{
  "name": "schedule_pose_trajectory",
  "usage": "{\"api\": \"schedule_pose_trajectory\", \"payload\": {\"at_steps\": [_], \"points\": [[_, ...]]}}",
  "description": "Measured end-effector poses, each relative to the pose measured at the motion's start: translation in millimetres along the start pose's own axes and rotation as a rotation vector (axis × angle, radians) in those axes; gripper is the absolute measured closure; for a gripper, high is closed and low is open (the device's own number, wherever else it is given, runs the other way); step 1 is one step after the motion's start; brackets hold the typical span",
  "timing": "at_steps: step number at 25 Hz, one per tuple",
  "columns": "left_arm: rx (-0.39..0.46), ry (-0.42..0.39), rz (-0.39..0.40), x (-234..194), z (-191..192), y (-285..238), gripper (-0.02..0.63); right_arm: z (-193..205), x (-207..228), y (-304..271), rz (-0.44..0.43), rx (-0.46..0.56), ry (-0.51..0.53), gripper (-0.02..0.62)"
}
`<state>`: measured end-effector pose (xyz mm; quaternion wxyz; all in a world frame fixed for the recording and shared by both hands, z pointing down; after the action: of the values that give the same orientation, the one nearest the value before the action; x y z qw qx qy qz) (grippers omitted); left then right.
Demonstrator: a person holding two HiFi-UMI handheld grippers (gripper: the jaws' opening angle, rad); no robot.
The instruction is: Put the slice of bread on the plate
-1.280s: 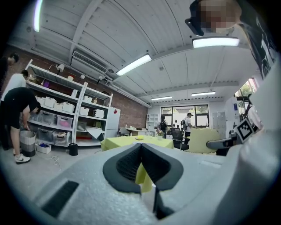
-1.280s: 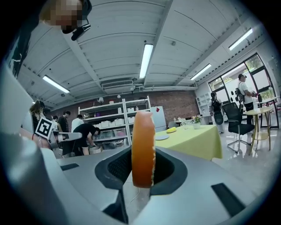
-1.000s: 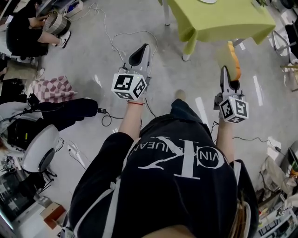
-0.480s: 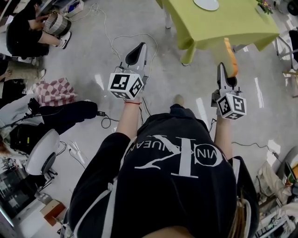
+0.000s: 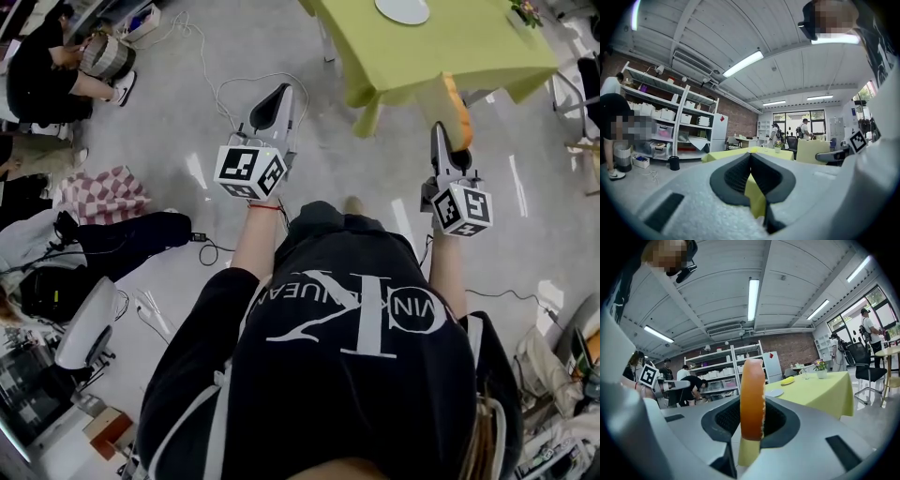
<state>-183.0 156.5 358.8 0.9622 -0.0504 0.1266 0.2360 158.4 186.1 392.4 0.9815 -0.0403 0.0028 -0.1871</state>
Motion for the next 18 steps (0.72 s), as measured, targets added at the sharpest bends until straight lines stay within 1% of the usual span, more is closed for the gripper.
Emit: {"api": "schedule_pose_trajectory", "payload": {"at_steps": [6, 12, 18], "points": [[0.001, 0.002, -0.012, 1.3, -1.0, -6.6, 0.595, 1.7, 9.9, -3.8, 0.001, 0.001, -0.011, 0.499], [-0.038, -0.003, 0.003, 3.4, 8.9, -11.5, 0.595, 10.3, 9.9, -7.1, -0.005, -0.014, -0.026, 0.499], [-0.061, 0.003, 0.01, -8.8, 13.8, -22.1, 0.595, 19.6, 8.3, -22.4, -0.004, -0.036, -0.043, 0.499]]}}
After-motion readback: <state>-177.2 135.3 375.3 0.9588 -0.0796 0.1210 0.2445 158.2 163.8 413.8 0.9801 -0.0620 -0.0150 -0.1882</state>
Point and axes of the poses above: the fingertips, and each gripper's own axes: y backward along the fingers, x to its right, z out of its underside, the point moved 7 cm from there along y, backward along the fingers, and after that the axes turned 11 degrees about y, right-handed, at the moved point
